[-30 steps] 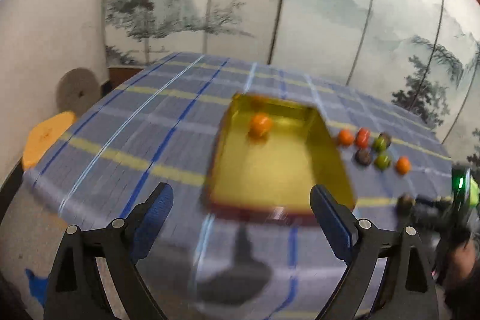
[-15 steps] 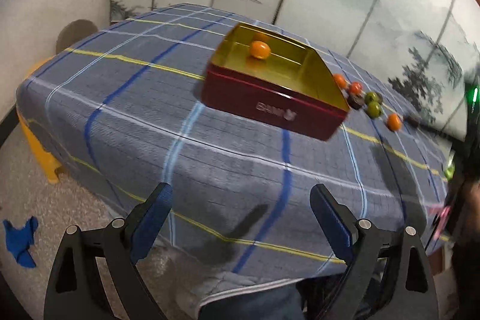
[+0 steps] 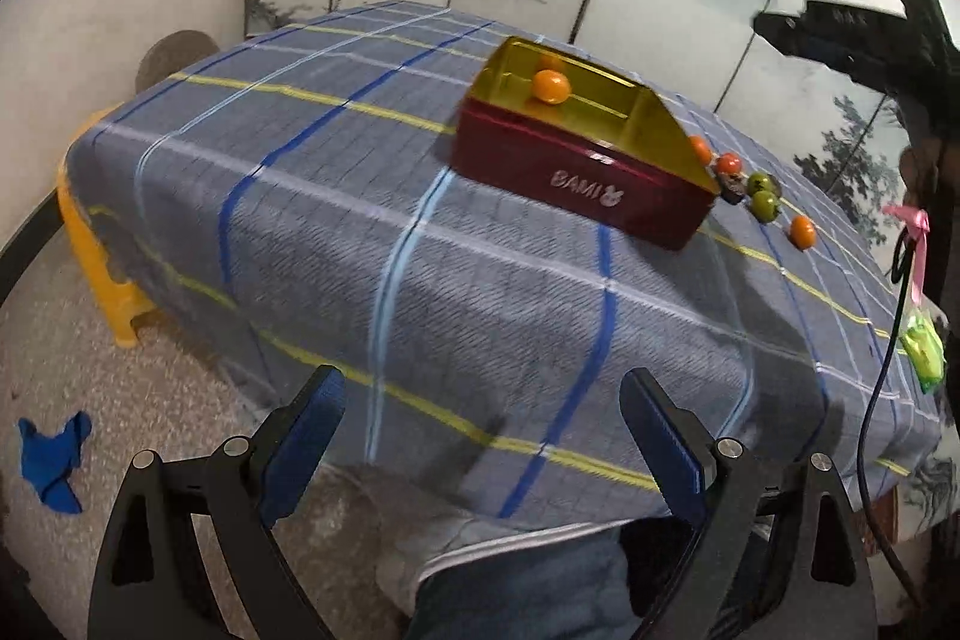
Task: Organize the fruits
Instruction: 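Carry the brown fruit over the tin and open the right tool, then move the left tool back toward the second orange mandarin, then close the left tool on the second mandarin and lift it, then carry the mandarin with the left tool over the gold tin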
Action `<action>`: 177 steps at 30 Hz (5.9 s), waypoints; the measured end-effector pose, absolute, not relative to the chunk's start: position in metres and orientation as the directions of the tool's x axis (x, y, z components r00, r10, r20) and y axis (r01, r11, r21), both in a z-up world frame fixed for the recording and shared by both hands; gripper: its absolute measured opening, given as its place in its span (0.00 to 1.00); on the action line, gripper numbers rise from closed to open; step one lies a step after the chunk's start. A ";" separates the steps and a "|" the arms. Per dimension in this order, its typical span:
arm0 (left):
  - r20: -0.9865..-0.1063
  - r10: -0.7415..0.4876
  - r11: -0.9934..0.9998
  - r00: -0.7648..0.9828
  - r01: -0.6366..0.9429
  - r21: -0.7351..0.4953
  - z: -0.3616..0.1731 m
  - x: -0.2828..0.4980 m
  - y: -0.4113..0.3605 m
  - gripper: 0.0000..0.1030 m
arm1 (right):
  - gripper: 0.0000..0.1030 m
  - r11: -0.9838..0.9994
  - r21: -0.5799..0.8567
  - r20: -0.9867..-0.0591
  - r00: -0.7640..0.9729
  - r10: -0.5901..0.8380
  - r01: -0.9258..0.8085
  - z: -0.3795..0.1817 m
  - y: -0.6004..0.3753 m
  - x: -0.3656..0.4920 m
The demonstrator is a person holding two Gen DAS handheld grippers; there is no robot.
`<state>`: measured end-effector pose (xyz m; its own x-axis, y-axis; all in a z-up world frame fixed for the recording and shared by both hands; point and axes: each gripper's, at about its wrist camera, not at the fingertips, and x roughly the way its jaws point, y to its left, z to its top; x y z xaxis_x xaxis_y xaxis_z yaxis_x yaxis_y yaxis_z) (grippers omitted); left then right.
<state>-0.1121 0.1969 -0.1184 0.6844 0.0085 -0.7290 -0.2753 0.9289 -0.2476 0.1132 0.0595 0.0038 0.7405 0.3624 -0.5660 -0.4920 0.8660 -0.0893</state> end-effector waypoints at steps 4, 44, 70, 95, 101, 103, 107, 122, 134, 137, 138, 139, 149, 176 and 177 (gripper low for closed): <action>-0.735 0.013 0.926 0.678 -0.285 -0.246 -0.123 -0.117 0.200 0.90 | 0.31 0.839 -0.063 -0.607 0.688 0.398 -0.540 -0.016 0.095 0.116; -0.772 0.017 0.917 0.636 -0.318 -0.241 -0.144 -0.122 0.212 0.90 | 0.32 0.815 -0.038 -0.747 0.558 0.361 -0.578 -0.116 0.151 0.115; -0.775 0.022 0.917 0.632 -0.321 -0.235 -0.143 -0.123 0.212 0.90 | 0.33 0.837 0.007 -0.722 0.576 0.384 -0.548 -0.121 0.135 0.119; -0.624 -0.172 0.978 0.763 0.054 -0.204 -0.054 -0.026 0.112 0.90 | 0.98 0.964 0.265 -0.579 0.803 0.139 0.025 -0.092 -0.162 0.090; -0.602 -0.299 0.954 0.741 0.224 -0.198 -0.042 0.038 0.037 0.89 | 0.98 0.923 0.316 -0.635 0.772 0.034 0.219 -0.127 -0.250 0.046; -0.608 -0.319 0.948 0.727 0.251 -0.196 -0.045 0.061 0.013 0.88 | 0.98 0.922 0.312 -0.648 0.761 0.030 0.230 -0.133 -0.262 0.035; -0.625 -0.333 0.941 0.706 0.296 -0.166 -0.055 0.104 -0.032 0.85 | 0.98 0.920 0.308 -0.656 0.754 0.021 0.242 -0.143 -0.280 0.020; -0.706 -0.273 0.946 0.653 0.314 -0.076 -0.100 0.203 -0.133 0.51 | 0.98 0.922 0.330 -0.627 0.777 0.054 0.203 -0.137 -0.289 0.015; -0.701 -0.285 0.944 0.654 0.319 -0.086 -0.080 0.195 -0.130 0.37 | 0.98 0.915 0.355 -0.617 0.784 0.076 0.190 -0.138 -0.290 0.015; -0.677 -0.280 0.948 0.680 0.306 -0.084 -0.063 0.190 -0.122 0.37 | 0.98 0.911 0.366 -0.619 0.781 0.086 0.189 -0.138 -0.289 0.016; -0.672 -0.272 0.950 0.688 0.303 -0.075 -0.058 0.190 -0.119 0.37 | 0.98 0.911 0.367 -0.618 0.781 0.088 0.188 -0.137 -0.288 0.016; -0.669 -0.267 0.952 0.694 0.298 -0.071 -0.055 0.190 -0.116 0.37 | 0.98 0.912 0.366 -0.617 0.781 0.090 0.184 -0.137 -0.286 0.015; -0.628 -0.159 0.985 0.762 0.161 -0.055 -0.020 0.191 -0.052 0.37 | 0.98 0.924 0.348 -0.617 0.780 0.100 0.156 -0.128 -0.268 0.011; -0.635 0.009 0.997 0.772 -0.054 -0.052 -0.035 0.163 0.127 0.37 | 0.98 0.969 0.245 -0.649 0.747 0.144 0.027 -0.112 -0.200 0.014; -0.641 0.016 0.997 0.768 -0.063 -0.050 -0.038 0.163 0.133 0.37 | 0.98 0.970 0.244 -0.651 0.745 0.146 0.023 -0.112 -0.198 0.015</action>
<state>0.1625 0.1330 -0.0377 0.7677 0.0159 -0.6406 -0.0626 0.9968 -0.0502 0.0147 -0.1982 -0.1119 0.7450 0.1459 -0.6510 0.0229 0.9696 0.2435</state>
